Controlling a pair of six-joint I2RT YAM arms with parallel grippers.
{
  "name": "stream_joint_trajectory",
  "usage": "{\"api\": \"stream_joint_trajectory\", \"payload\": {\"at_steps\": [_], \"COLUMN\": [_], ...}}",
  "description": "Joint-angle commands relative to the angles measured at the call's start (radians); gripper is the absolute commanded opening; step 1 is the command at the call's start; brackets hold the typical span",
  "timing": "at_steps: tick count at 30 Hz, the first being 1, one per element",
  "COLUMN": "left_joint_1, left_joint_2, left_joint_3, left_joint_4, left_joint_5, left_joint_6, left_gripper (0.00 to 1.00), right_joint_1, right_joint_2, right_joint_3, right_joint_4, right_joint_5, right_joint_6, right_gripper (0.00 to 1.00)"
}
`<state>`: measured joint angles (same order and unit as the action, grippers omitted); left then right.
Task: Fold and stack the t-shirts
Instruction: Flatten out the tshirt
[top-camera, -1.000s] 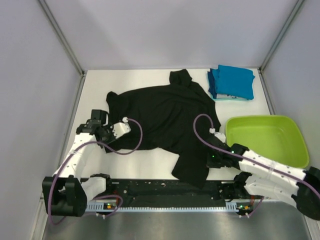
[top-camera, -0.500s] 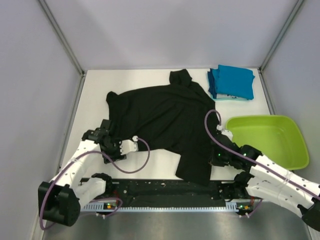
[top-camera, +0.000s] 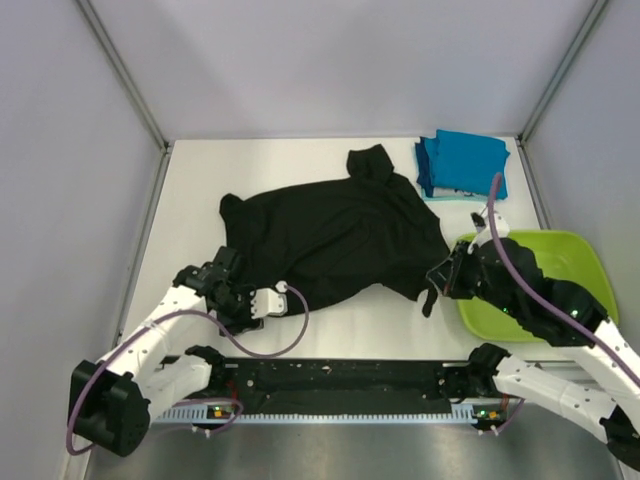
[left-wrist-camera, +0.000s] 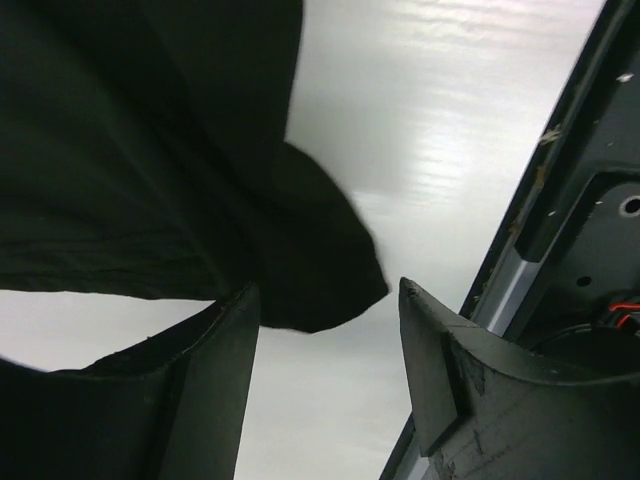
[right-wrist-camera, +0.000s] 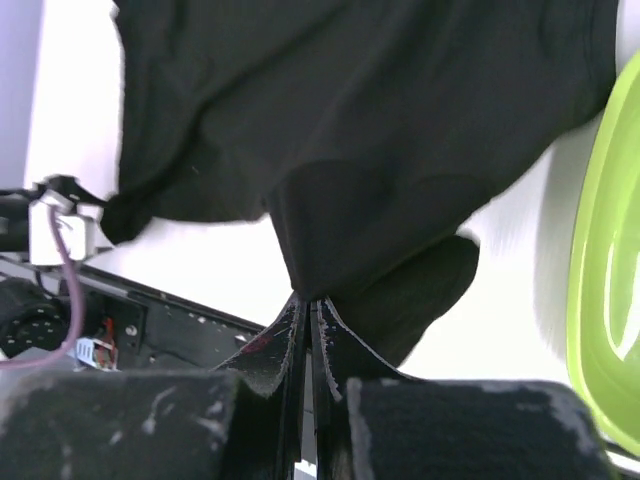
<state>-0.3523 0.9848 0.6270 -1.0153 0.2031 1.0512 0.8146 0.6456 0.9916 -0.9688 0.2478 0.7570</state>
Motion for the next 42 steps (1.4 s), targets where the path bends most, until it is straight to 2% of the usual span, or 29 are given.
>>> {"api": "stream_joint_trajectory", "payload": {"at_steps": [1, 6, 9, 11, 14, 16, 19, 24, 27, 30, 32, 34, 36, 37, 38, 39, 40, 42], "left_joint_1": [-0.057, -0.155, -0.223, -0.316, -0.479, -0.534, -0.643, -0.819, -0.820, -0.815, -0.791, -0.758, -0.738, -0.728, -0.717, -0.702, -0.674, -0.590], "left_joint_2": [-0.006, -0.041, -0.037, -0.029, -0.008, 0.046, 0.141, 0.242, 0.307, 0.342, 0.380, 0.434, 0.492, 0.520, 0.537, 0.548, 0.551, 0.523], "left_joint_3": [0.040, 0.132, 0.220, 0.256, 0.246, 0.241, 0.266, 0.303, 0.243, 0.061, -0.013, -0.015, 0.006, 0.014, 0.022, 0.028, 0.034, 0.042], "left_joint_4": [-0.032, -0.063, -0.057, -0.037, 0.067, 0.130, 0.230, 0.372, 0.519, 0.778, 0.881, 0.885, 0.896, 0.909, 0.928, 0.945, 0.958, 1.001], "left_joint_5": [0.096, 0.188, 0.323, 0.380, 0.381, 0.387, 0.329, 0.236, 0.068, -0.233, -0.313, -0.332, -0.361, -0.382, -0.408, -0.433, -0.458, -0.488], "left_joint_6": [-0.028, -0.114, -0.180, -0.232, -0.299, -0.330, -0.379, -0.298, -0.261, -0.156, -0.100, -0.102, -0.129, -0.137, -0.144, -0.151, -0.152, -0.154], "left_gripper": [0.62, 0.61, 0.60, 0.61, 0.66, 0.69, 0.71, 0.70, 0.71, 0.75, 0.75, 0.74, 0.67, 0.54, 0.33, 0.04, 0.00, 0.00], "right_joint_1": [-0.008, -0.006, -0.006, -0.006, -0.008, -0.008, -0.008, -0.014, -0.014, -0.015, -0.015, -0.015, -0.015, -0.017, -0.015, -0.015, -0.017, -0.015], "right_joint_2": [0.046, 0.136, 0.233, 0.313, 0.413, 0.453, 0.453, 0.486, 0.574, 0.653, 0.681, 0.683, 0.669, 0.660, 0.654, 0.646, 0.643, 0.640], "right_joint_3": [0.249, 0.514, 0.678, 0.793, 0.933, 0.976, 0.963, 0.972, 1.140, 1.277, 1.312, 1.305, 1.277, 1.263, 1.248, 1.237, 1.231, 1.231], "right_joint_4": [-0.005, 0.004, 0.025, 0.030, 0.030, 0.031, 0.031, 0.042, 0.044, 0.044, 0.048, 0.054, 0.062, 0.070, 0.076, 0.087, 0.094, 0.096], "right_joint_5": [0.036, 0.048, -0.002, 0.005, 0.030, 0.065, 0.135, 0.214, 0.200, 0.215, 0.238, 0.246, 0.257, 0.263, 0.265, 0.269, 0.269, 0.277], "right_joint_6": [-0.159, -0.292, -0.386, -0.441, -0.505, -0.527, -0.536, -0.558, -0.616, -0.682, -0.706, -0.723, -0.725, -0.726, -0.726, -0.729, -0.729, -0.736], "right_gripper": [0.00, 0.00, 0.00, 0.00, 0.00, 0.00, 0.00, 0.00, 0.00, 0.00, 0.00, 0.00, 0.00, 0.00, 0.00, 0.00, 0.00, 0.00]}}
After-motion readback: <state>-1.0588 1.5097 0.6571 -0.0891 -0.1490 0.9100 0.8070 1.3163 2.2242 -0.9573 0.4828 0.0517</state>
